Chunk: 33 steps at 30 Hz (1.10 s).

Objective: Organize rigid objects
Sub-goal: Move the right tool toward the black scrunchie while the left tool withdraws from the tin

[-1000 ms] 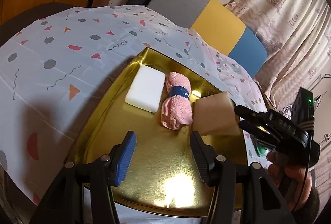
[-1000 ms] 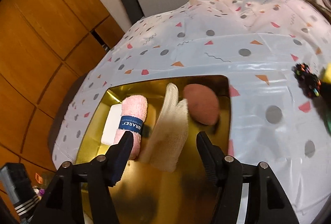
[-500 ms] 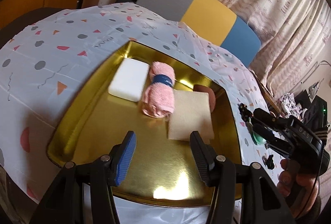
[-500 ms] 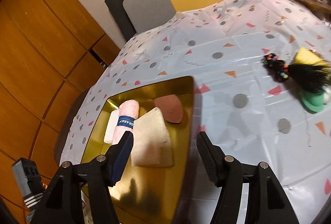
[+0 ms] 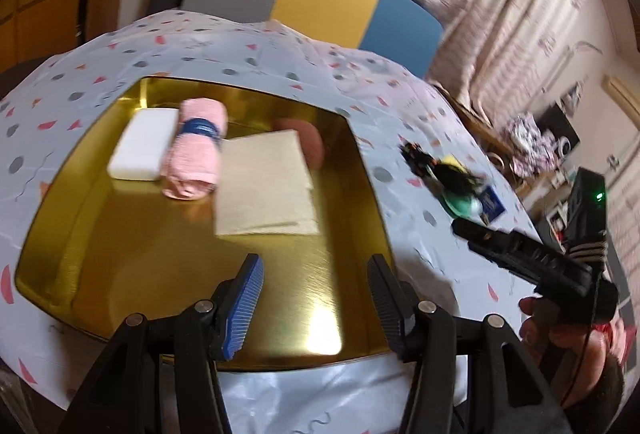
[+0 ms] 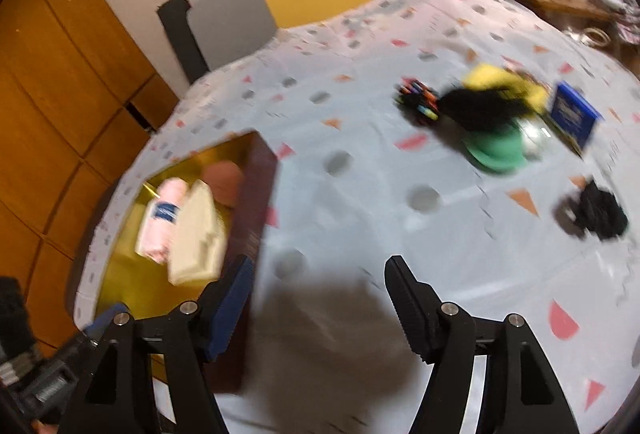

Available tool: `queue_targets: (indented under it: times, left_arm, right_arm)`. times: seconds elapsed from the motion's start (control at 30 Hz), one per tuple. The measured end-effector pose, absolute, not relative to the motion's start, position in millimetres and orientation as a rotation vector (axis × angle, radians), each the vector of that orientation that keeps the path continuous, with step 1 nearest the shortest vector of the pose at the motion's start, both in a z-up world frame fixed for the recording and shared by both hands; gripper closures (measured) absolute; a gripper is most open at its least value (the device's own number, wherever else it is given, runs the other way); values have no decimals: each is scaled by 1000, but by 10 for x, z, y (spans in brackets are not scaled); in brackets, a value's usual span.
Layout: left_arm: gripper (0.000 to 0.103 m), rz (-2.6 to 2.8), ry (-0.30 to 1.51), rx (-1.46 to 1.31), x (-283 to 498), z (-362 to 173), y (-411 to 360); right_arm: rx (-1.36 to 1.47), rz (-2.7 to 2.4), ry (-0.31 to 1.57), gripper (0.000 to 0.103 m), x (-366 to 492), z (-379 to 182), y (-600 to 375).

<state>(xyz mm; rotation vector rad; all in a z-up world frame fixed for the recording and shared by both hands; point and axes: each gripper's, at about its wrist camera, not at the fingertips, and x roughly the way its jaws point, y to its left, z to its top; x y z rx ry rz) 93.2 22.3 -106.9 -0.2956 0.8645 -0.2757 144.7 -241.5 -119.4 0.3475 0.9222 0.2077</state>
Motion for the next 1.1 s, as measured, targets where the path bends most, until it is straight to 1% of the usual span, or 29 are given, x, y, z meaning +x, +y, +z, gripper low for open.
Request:
queue_targets:
  times: [0.23, 0.37, 0.5, 0.57, 0.67, 0.87, 1.1]
  left_arm:
    - [48, -361, 886, -182, 865, -1063, -242]
    - [48, -402, 898, -149, 853, -1053, -442]
    - [48, -444, 918, -153, 871, -1054, -598]
    - [48, -458, 925, -149, 871, -1049, -678]
    - [48, -473, 931, -142, 863, -1050, -762]
    - [48, -477, 962, -180, 952, -1043, -842]
    - [48, -465, 956, -204, 1035, -1000, -877]
  right_arm:
    - [381, 70, 961, 34, 1107, -1525, -3024]
    - [448, -21, 915, 34, 947, -1538, -3460]
    - [486, -119, 859, 27, 881, -1463, -3872]
    - [501, -163, 836, 26, 871, -1428, -4051]
    - [504, -178, 815, 26, 957, -1349, -4186]
    - [427, -121, 765, 26, 1330, -1147, -4154]
    - [362, -235, 762, 26, 1845, -1146, -4530]
